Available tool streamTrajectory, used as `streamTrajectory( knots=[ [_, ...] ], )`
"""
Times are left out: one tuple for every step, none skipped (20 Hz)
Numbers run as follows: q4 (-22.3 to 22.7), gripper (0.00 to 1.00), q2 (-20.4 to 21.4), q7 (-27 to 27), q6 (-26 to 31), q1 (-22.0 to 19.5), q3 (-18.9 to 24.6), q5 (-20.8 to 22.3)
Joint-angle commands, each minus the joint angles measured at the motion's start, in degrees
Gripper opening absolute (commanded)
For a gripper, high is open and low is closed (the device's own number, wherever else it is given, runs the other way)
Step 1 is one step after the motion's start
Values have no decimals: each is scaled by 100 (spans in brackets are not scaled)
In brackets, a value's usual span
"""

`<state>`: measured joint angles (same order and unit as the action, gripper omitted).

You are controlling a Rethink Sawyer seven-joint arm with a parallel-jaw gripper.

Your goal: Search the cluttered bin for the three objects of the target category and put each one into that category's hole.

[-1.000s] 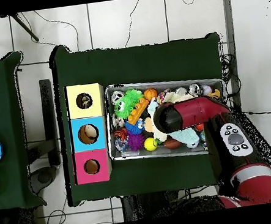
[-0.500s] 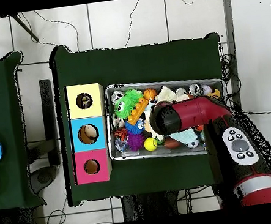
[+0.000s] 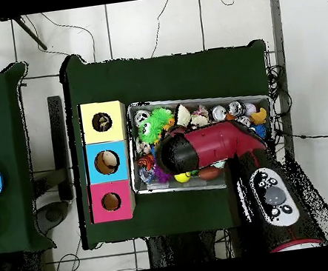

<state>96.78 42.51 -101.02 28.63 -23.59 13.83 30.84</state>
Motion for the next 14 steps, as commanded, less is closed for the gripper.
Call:
streamTrajectory(
  knots=[
    [395,0,57,-506,715,465,-13,-216],
    [361,0,41,-541,728,523,-63,-235],
    [350,0,42,-534,744,550,-91,-262],
    [313,0,25,-533,760,580,-117,-287],
    [276,0,9,-532,775,611,-144,-311],
    [251,0,-17,-543,779,642,-173,-326],
    [228,0,-55,-553,745,668,-208,-317],
    [213,0,-110,-585,680,697,-246,-301],
    [180,0,-198,-620,601,720,-291,-272],
    [212,0,-239,-652,489,729,-313,-259],
    [191,0,-301,-687,426,747,-336,-255],
    [169,0,-363,-723,362,765,-359,-250],
    [147,0,-424,-758,299,784,-382,-246],
    [92,0,-515,-787,235,804,-428,-221]
  ],
)
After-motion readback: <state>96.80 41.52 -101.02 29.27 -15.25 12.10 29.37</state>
